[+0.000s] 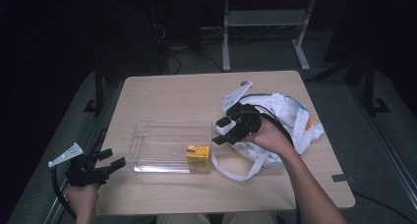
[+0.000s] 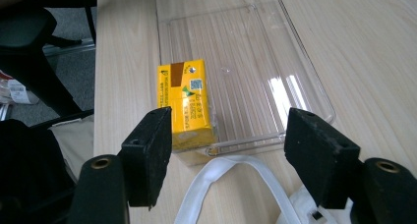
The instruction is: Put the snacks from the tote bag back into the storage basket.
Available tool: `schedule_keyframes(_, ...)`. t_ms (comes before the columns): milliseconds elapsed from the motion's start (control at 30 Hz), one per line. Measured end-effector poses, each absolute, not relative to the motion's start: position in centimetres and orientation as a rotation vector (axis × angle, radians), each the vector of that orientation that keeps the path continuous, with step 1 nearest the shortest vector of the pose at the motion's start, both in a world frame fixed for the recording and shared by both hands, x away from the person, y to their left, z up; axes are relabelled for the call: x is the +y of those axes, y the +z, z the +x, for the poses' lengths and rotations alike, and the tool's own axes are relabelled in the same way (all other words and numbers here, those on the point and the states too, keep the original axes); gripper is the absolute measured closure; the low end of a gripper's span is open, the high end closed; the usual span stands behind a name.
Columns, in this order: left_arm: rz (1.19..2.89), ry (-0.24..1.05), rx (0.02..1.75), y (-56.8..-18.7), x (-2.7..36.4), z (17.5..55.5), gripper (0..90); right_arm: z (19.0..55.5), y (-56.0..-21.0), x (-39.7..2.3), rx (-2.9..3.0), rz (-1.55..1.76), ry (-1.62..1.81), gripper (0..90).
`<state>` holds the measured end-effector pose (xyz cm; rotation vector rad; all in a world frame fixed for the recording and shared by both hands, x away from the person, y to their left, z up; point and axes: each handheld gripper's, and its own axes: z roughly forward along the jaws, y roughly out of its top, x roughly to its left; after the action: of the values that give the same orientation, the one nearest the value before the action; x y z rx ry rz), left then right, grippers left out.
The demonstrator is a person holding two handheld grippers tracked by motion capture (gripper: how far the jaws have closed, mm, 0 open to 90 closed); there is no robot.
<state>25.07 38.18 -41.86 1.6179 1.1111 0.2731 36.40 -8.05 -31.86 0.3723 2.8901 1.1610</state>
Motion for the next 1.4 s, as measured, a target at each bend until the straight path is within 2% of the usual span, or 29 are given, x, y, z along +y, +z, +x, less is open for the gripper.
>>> schedule_keyframes(1400,1.622,0.271,1.108,-41.9,38.1,25.1,12.6,35.8,-33.4,-15.0,2.808,0.575,1.163,34.3)
